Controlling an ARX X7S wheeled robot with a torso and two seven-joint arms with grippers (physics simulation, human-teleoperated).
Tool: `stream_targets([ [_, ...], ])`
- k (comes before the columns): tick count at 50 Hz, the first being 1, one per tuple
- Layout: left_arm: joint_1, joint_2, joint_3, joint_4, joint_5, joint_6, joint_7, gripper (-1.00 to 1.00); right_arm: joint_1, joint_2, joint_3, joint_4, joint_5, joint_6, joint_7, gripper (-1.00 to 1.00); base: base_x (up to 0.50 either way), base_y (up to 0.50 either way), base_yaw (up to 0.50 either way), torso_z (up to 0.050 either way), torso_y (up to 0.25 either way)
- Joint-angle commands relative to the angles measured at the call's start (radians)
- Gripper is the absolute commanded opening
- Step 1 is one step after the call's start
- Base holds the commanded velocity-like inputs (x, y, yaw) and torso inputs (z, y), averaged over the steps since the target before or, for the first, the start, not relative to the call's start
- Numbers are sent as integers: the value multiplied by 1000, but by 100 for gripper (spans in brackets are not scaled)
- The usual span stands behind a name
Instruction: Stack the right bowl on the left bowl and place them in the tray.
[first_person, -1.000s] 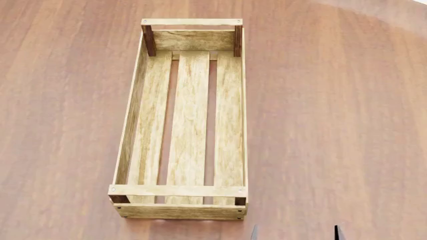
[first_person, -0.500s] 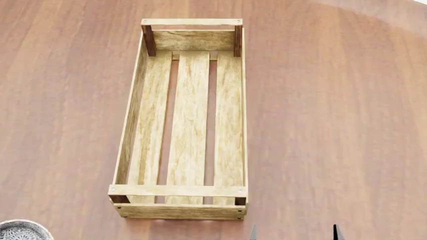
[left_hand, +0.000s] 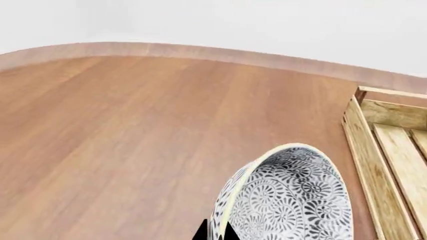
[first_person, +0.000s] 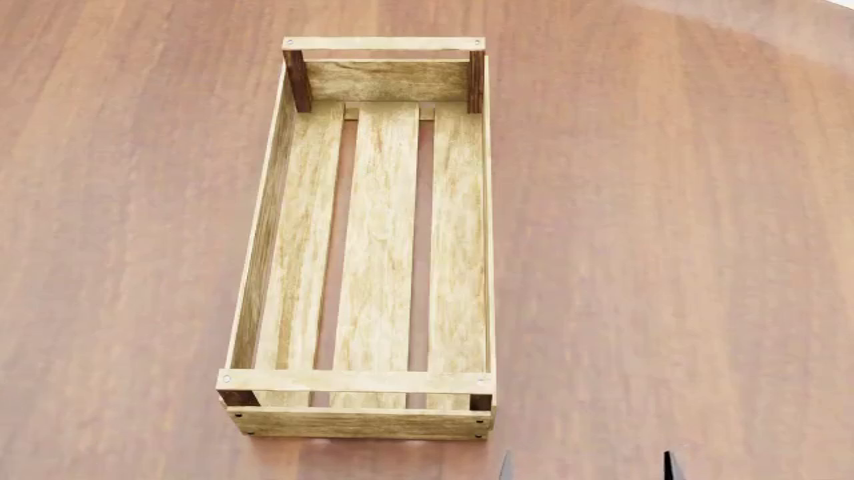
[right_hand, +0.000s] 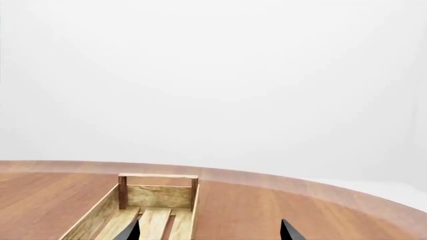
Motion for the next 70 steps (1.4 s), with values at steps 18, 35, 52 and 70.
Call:
stream_targets([
  [18, 41, -11, -397, -238, -346, -44, -90, -100, 6, -13, 3, 10, -17, -3, -24, 100, 0, 0, 0, 0, 0],
  [35, -113, -41, -251, -373, -486, -75, -183, -100, 6, -11, -2, 17, -18, -5, -21, 100, 0, 0, 0, 0, 0],
  [52, -235, -31, -160, -469, -561, -73, -240, -100, 5, -7, -4, 31, -14, -18, -14, 100, 0, 0, 0, 0, 0],
  [70, -236, 25, -104, -520, -525, -66, -233, -100, 1, -2, -6, 29, -13, -21, -9, 100, 0, 0, 0, 0, 0],
])
